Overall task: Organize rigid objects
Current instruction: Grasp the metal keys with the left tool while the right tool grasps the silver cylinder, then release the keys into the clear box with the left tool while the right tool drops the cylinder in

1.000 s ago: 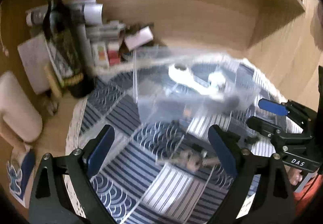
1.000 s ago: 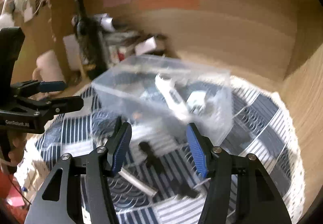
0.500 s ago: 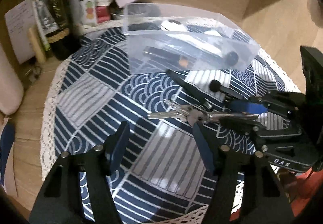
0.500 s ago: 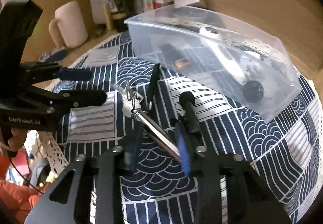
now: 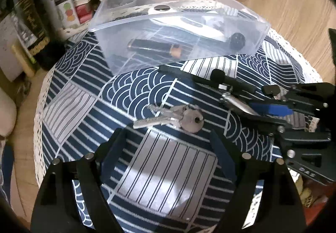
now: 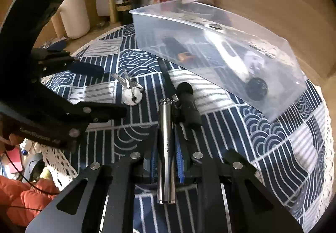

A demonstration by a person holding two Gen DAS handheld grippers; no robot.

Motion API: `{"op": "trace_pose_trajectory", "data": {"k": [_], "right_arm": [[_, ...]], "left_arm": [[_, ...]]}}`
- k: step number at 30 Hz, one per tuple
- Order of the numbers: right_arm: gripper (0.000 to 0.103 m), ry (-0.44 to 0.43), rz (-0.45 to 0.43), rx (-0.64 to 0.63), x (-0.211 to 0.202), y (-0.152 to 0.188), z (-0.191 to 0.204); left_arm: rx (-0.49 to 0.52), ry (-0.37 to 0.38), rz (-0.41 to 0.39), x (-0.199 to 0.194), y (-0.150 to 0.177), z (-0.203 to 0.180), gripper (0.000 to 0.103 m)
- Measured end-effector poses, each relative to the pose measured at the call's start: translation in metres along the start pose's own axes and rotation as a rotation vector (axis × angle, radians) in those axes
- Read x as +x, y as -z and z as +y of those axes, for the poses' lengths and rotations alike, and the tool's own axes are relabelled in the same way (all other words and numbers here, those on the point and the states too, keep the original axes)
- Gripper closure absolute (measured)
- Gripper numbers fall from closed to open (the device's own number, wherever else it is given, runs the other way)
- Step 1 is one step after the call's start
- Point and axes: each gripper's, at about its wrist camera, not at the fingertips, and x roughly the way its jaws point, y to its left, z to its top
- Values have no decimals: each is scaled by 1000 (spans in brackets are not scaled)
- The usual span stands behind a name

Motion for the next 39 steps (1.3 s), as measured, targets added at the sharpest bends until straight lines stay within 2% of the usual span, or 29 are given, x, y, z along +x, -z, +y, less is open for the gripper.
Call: {"op": "trace_pose_trajectory", "data": {"k": [3,6,13,19,25,32,39], "right_arm": [[89,-2,-18,29,-6,4,-6],[89,-2,-50,64,-16,4,-12],[89,14,-167,131,-47,-2,-25],[89,34,-245,163,-67,-14,-36],[89,72,-325,175,-86,-30,-46],[89,125,-414,174,-106,-58,-58],[89,122,-457,177,-105,-82,-69]], "left_arm": [[4,-21,-4,6,-6,-5,21],[13,-36,-38,8,-9,-9,35],[-17,-30,-71,-4,-7,-1,35],[-49,-16,-158,-37,-15,8,35],[-75,-4,-275,-72,-39,8,35],[-104,4,-375,-97,-70,17,35],[-117,-9,-396,-96,-98,20,35]]}}
